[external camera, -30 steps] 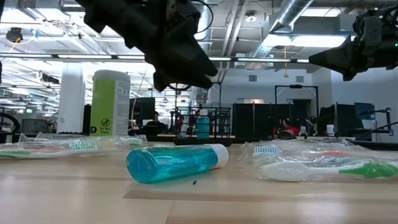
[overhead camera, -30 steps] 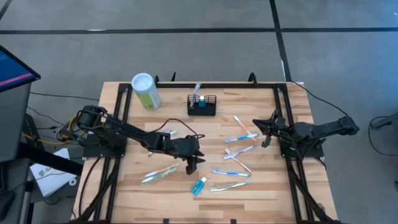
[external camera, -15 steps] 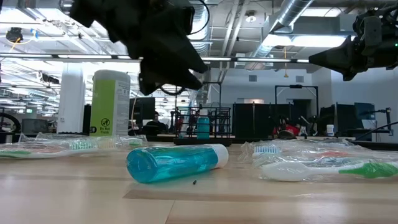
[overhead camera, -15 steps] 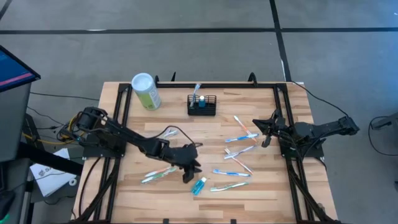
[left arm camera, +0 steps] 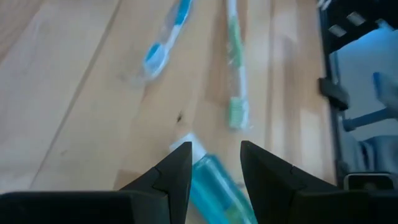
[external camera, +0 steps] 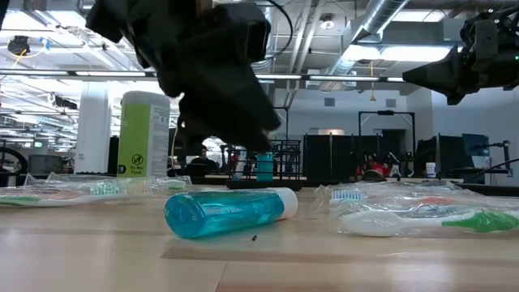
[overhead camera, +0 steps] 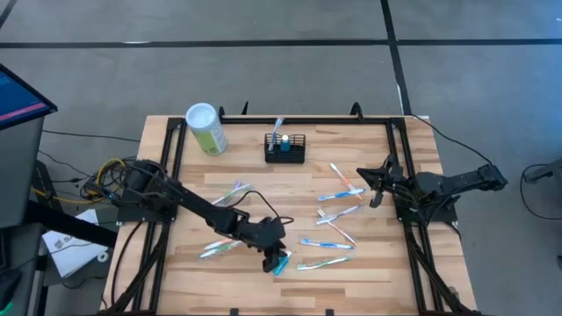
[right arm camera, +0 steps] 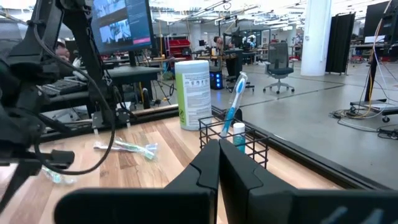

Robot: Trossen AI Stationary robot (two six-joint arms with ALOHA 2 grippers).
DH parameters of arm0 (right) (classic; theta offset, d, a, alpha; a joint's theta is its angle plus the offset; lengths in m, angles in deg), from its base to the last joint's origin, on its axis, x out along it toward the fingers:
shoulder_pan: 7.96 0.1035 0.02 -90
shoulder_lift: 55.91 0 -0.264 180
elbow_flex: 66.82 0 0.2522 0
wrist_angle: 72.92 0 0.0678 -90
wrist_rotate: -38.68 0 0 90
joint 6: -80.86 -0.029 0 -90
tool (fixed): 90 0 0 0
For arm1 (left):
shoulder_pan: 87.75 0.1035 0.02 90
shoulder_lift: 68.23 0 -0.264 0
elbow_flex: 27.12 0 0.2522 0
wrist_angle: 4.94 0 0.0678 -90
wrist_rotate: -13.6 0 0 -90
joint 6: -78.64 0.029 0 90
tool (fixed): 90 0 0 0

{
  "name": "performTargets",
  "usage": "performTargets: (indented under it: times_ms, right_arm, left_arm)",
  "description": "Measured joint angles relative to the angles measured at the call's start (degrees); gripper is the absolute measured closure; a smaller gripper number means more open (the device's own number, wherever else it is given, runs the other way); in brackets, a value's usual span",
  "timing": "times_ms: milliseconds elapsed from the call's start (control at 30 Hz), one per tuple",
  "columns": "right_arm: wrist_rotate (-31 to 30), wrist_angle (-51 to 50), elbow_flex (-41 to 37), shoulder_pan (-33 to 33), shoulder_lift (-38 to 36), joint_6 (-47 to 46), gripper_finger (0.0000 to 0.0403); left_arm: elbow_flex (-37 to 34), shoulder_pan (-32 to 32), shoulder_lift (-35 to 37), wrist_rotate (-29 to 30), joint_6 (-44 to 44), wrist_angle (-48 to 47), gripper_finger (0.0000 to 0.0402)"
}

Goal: Pick & Place toothbrushing station
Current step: Put the mouthwash into the black wire organizer

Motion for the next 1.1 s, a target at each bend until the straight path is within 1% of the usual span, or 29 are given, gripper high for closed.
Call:
performTargets:
  times_ms: [133,367,567,733,867,1000,1100]
  right_arm:
    - [0.0,-0.3,0.0,0.0,0.0,0.0,0.0401]
    - [0.0,-0.3,0.0,0.0,0.0,0.0,0.0401]
    - [0.0,0.0,0.0,0.0,0.0,0.0,0.0401]
    - [0.0,0.1,0.0,0.0,0.0,0.0,0.0401]
    - [0.0,0.1,0.0,0.0,0.0,0.0,0.0401]
    - [0.0,0.3,0.0,0.0,0.0,0.0,0.0401]
    - [0.0,0.3,0.0,0.0,0.0,0.0,0.0401]
  left_arm:
    - [0.7,0.3,-0.9,-0.5,-0.1,-1.7,0.0270]
    - [0.8,0.4,-0.9,0.7,-0.4,-2.1,0.0270]
    - [0.8,0.4,-2.8,0.6,-3.2,-2.3,0.0270]
    - [1.1,0.4,-3.0,0.5,-3.4,-2.7,0.0270]
    - [4.9,0.4,-4.1,0.3,-3.1,-5.4,0.0270]
    - [10.5,0.5,-7.2,0.3,-1.6,-13.8,0.0270]
    - [13.3,1.2,-8.1,0.2,-1.0,-19.3,0.0270]
